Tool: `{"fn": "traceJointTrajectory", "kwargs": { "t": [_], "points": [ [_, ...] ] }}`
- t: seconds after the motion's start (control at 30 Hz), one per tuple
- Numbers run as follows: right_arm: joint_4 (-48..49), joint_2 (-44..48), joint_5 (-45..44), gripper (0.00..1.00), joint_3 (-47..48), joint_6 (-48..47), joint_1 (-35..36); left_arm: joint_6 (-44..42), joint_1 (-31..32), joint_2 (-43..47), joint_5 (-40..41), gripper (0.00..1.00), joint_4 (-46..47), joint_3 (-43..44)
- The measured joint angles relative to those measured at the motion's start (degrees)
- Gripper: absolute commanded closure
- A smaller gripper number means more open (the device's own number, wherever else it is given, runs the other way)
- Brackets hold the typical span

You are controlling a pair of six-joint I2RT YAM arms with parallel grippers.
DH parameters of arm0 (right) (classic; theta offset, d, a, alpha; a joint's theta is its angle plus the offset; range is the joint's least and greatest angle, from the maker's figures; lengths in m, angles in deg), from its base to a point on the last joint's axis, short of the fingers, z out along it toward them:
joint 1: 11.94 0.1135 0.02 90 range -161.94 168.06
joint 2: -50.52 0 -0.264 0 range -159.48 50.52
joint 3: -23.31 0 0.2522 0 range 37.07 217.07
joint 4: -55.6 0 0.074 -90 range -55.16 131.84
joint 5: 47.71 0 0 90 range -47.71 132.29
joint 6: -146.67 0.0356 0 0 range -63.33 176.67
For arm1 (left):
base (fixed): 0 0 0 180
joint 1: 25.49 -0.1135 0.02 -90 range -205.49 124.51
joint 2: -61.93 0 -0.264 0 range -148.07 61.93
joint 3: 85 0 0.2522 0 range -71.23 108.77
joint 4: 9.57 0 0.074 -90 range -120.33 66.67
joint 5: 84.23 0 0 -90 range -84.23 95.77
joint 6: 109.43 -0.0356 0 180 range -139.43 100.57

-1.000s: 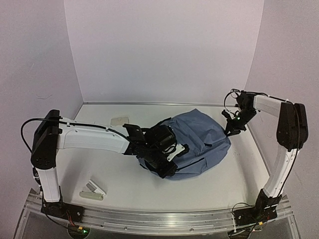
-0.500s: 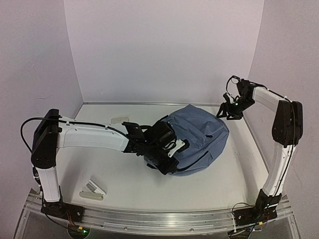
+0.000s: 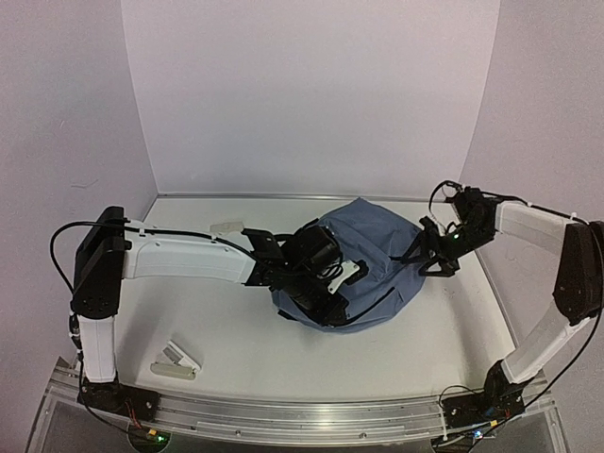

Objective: Pack the student bag
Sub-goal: Zip the student bag at the center of the board.

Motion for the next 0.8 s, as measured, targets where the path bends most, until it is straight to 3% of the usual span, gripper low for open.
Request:
{"fn": "traceJointTrajectory", "kwargs": {
  "t": [0.17, 0.27, 0.4, 0.53, 0.8],
  "points": [
    [1.89, -0.71, 1.26, 0.20, -4.45, 3.48, 8.35, 0.05, 0.00, 0.00, -0.09, 1.00, 0.03, 0.03],
    [4.23, -2.42, 1.49, 0.31, -4.58, 5.18, 9.79, 0.08, 0.00, 0.00, -0.07, 1.00, 0.06, 0.03],
    [5.97, -7.42, 0.77, 0.59, -3.56, 6.61, 9.58, 0.09, 0.02, 0.00, -0.11, 1.00, 0.04, 0.03],
    [6.34, -10.81, -1.59, 0.98, -1.76, 6.50, 9.51, 0.09, 0.00, 0.00, -0.25, 1.00, 0.04, -0.04],
    [5.11, -11.26, -9.85, 1.00, 2.71, 5.45, 5.37, 0.06, 0.00, 1.06, -0.27, 1.00, 0.04, -2.61]
  ]
}}
